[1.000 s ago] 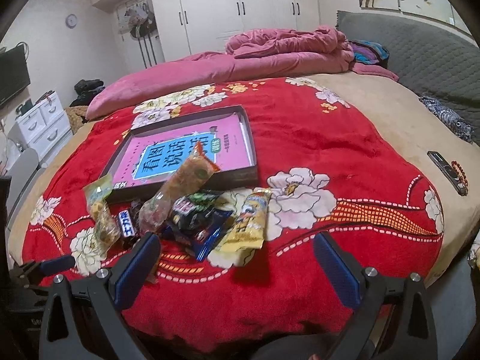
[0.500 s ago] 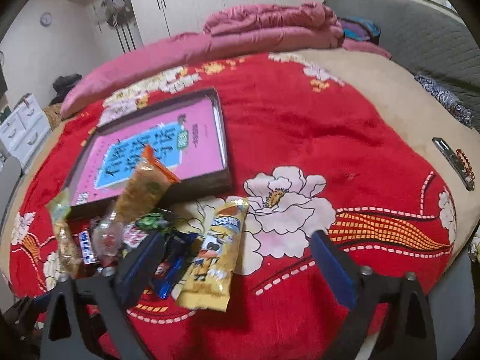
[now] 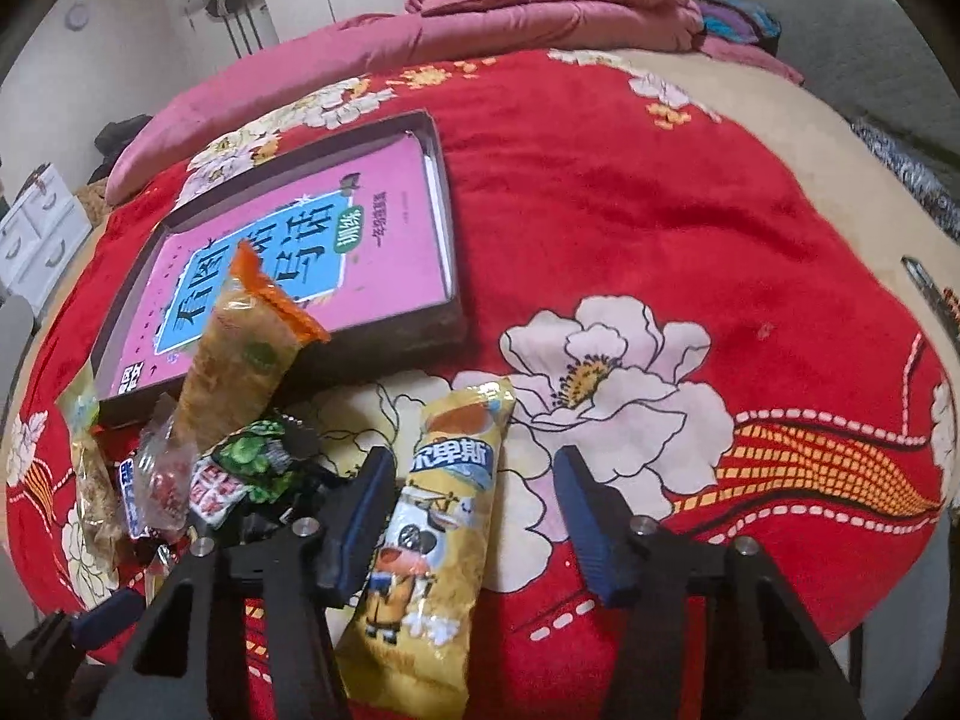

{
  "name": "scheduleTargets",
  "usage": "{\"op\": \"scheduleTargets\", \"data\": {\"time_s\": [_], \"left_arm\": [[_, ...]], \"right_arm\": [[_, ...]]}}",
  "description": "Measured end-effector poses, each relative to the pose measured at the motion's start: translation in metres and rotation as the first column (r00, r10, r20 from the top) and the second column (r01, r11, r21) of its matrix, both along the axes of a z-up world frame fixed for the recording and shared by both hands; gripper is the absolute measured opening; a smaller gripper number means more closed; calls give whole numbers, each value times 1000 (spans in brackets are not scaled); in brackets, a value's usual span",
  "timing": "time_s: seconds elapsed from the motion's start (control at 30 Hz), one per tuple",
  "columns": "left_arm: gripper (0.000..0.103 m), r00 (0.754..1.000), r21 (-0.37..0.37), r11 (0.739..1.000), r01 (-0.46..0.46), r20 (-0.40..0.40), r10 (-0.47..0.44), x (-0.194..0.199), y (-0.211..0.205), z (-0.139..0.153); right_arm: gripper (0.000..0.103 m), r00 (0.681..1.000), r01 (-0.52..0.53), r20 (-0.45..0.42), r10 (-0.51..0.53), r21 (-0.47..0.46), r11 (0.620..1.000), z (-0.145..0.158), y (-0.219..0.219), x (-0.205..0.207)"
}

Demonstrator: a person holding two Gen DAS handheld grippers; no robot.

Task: Organize snacks
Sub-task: 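Grasp the yellow snack bar with the right tool while the left tool grasps a small clear barcode packet, then carry the clear packet onto the tray with the left tool while the right tool carries the yellow bar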

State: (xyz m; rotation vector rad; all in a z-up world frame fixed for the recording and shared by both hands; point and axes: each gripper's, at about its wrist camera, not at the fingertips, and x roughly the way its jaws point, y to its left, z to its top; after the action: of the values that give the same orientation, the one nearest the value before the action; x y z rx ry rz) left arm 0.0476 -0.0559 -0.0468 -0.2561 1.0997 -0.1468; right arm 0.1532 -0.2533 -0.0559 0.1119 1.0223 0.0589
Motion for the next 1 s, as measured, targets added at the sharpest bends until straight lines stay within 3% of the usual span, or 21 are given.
{"op": "scheduleTargets", "data": {"time_s": [0.13,0.2,0.3,0.37,0.47,1.0], "left_arm": [[62,1000,-14,1000,13,-9,-13,4,-3,-4],[57,1000,-13,1000,19,-16,-19,6,-6,-6],[56,999,-12,1000,26,-22,-26,9,-8,-9],[54,999,-14,1000,27,-25,-27,11,-9,-11],[41,999,-21,999,27,-27,-28,12,-8,-11],[39,999,-102,995,22,28,-19,0,4,13]], "right_arm": [[43,1000,15,-8,-14,31,999,-4,-5,4],[33,1000,13,-11,-12,46,999,-6,-6,5],[27,1000,3,-12,-3,72,997,-7,-7,5],[26,1000,0,-5,0,82,997,-6,-7,4],[26,1000,6,16,-8,110,994,-1,-11,1],[26,987,-13,160,-10,145,989,43,-10,-12]]}}
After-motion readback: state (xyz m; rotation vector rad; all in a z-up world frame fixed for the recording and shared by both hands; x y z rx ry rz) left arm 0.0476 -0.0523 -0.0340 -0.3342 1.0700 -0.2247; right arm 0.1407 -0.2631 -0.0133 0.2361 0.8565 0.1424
